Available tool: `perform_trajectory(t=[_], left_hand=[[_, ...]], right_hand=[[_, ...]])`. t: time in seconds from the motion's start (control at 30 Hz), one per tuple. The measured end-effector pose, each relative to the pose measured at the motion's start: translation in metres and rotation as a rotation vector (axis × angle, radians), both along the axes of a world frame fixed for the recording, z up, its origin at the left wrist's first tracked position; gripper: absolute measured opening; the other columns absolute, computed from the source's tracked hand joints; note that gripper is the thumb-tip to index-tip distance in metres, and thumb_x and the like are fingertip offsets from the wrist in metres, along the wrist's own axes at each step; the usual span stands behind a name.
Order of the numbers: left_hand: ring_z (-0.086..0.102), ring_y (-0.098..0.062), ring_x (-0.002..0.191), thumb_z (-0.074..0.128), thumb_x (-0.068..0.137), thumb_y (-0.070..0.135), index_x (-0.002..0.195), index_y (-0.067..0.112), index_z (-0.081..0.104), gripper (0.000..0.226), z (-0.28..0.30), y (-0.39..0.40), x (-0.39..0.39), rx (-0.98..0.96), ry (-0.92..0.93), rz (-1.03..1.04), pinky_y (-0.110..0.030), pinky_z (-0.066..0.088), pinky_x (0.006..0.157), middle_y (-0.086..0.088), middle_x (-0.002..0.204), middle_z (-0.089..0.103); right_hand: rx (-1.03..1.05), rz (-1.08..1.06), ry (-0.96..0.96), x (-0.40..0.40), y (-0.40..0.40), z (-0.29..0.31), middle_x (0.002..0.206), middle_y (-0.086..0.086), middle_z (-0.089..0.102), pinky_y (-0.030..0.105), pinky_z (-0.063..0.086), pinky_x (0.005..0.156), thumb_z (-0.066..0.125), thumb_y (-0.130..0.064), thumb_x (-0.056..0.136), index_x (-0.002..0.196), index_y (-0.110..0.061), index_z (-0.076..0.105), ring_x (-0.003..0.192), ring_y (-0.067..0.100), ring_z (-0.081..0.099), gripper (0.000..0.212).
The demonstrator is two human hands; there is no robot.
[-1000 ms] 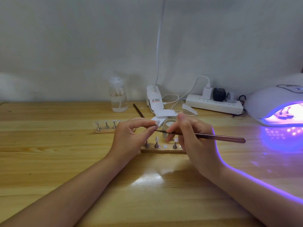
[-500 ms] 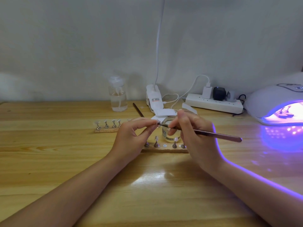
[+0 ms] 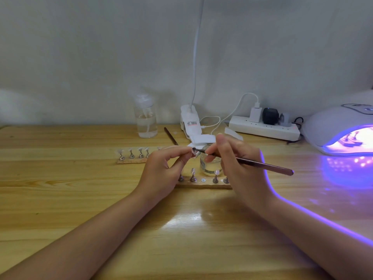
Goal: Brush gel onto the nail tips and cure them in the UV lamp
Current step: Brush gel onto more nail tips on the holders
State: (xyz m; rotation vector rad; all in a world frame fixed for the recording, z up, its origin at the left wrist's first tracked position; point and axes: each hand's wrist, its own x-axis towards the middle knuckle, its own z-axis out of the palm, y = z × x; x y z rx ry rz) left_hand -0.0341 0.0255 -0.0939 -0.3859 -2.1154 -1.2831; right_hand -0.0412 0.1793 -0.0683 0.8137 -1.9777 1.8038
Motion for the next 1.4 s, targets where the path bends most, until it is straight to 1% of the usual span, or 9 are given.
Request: perform_trajectory(t=[0.13, 0.23, 0.37, 0.6, 0.73, 0.87, 1.07, 1.27, 1.4], left_hand=[[0.06, 0.011, 0.088, 0.063, 0.082, 0.002, 0.095, 0.027, 0.065, 0.029, -0.0002, -0.0002, -0.0002, 0.01, 0.004, -0.002, -0.005, 0.042, 0.08, 0.023, 0.085, 0.065], [0.06, 0.011, 0.087, 0.062, 0.082, 0.001, 0.093, 0.03, 0.065, 0.031, -0.0006, -0.0005, -0.0005, -0.006, 0.018, 0.0, -0.005, 0.042, 0.079, 0.024, 0.085, 0.064], [0.061, 0.006, 0.089, 0.061, 0.083, 0.001, 0.094, 0.029, 0.065, 0.03, -0.0006, -0.0005, -0.0008, -0.044, 0.034, -0.013, -0.009, 0.044, 0.08, 0.02, 0.088, 0.065], [0.062, 0.002, 0.091, 0.061, 0.083, 0.001, 0.097, 0.023, 0.066, 0.027, -0.0008, -0.0012, -0.0004, -0.056, 0.023, -0.005, -0.011, 0.045, 0.082, 0.018, 0.089, 0.066], [0.062, 0.0, 0.089, 0.061, 0.083, 0.002, 0.097, 0.024, 0.066, 0.026, 0.0006, -0.0003, 0.0002, -0.069, 0.022, -0.006, -0.014, 0.045, 0.083, 0.018, 0.088, 0.066], [0.061, 0.003, 0.088, 0.061, 0.084, 0.003, 0.091, 0.027, 0.067, 0.026, 0.0006, -0.0003, 0.001, -0.058, 0.009, -0.012, -0.013, 0.045, 0.082, 0.019, 0.087, 0.066], [0.063, 0.0, 0.089, 0.062, 0.083, 0.007, 0.092, 0.026, 0.068, 0.022, 0.0011, 0.0012, 0.0029, -0.047, -0.012, -0.005, -0.025, 0.047, 0.087, 0.017, 0.087, 0.067], [0.062, -0.001, 0.086, 0.063, 0.082, 0.007, 0.089, 0.027, 0.067, 0.022, 0.0026, 0.002, 0.0046, -0.045, -0.023, -0.002, -0.027, 0.048, 0.085, 0.017, 0.085, 0.067], [0.061, -0.001, 0.086, 0.064, 0.082, 0.007, 0.087, 0.03, 0.066, 0.024, 0.0031, 0.0022, 0.0057, -0.037, -0.031, 0.013, -0.024, 0.047, 0.084, 0.019, 0.084, 0.065]], right_hand=[[-0.102, 0.037, -0.032, 0.0014, 0.0021, -0.0015, 0.05, -0.001, 0.061, 0.011, 0.035, 0.039, 0.048, -0.036, 0.09, 0.062, -0.012, 0.065, 0.037, 0.001, 0.048, 0.041], [-0.143, 0.019, -0.006, -0.0006, 0.0015, -0.0012, 0.048, -0.002, 0.06, 0.009, 0.036, 0.044, 0.045, -0.029, 0.089, 0.06, -0.015, 0.064, 0.038, 0.001, 0.049, 0.038], [-0.05, -0.014, 0.034, -0.003, 0.0003, -0.0001, 0.057, -0.005, 0.064, 0.009, 0.035, 0.045, 0.045, -0.03, 0.093, 0.066, -0.025, 0.064, 0.043, 0.001, 0.051, 0.033], [-0.131, 0.032, -0.024, 0.0005, 0.0018, -0.0021, 0.049, 0.001, 0.061, 0.01, 0.035, 0.039, 0.048, -0.035, 0.09, 0.061, -0.012, 0.066, 0.037, 0.001, 0.047, 0.041], [-0.107, 0.008, 0.006, -0.0003, 0.0014, 0.0001, 0.052, -0.002, 0.061, 0.009, 0.035, 0.043, 0.044, -0.029, 0.09, 0.062, -0.017, 0.064, 0.038, 0.001, 0.048, 0.036], [-0.002, -0.008, 0.021, 0.0009, -0.0001, 0.0006, 0.061, -0.002, 0.063, 0.009, 0.035, 0.038, 0.044, -0.037, 0.089, 0.067, -0.021, 0.064, 0.041, -0.001, 0.049, 0.033], [-0.131, 0.03, 0.005, -0.0014, 0.0022, -0.0013, 0.045, -0.001, 0.057, 0.008, 0.036, 0.044, 0.047, -0.027, 0.091, 0.057, -0.01, 0.064, 0.037, 0.0, 0.047, 0.041], [-0.042, -0.004, 0.038, -0.0045, 0.0016, -0.0009, 0.056, -0.004, 0.063, 0.01, 0.035, 0.04, 0.046, -0.033, 0.091, 0.066, -0.024, 0.064, 0.038, 0.001, 0.047, 0.032], [-0.054, 0.025, 0.01, -0.0049, 0.0023, -0.0025, 0.056, 0.004, 0.063, 0.01, 0.036, 0.04, 0.047, -0.03, 0.09, 0.066, -0.015, 0.067, 0.04, 0.001, 0.048, 0.035]])
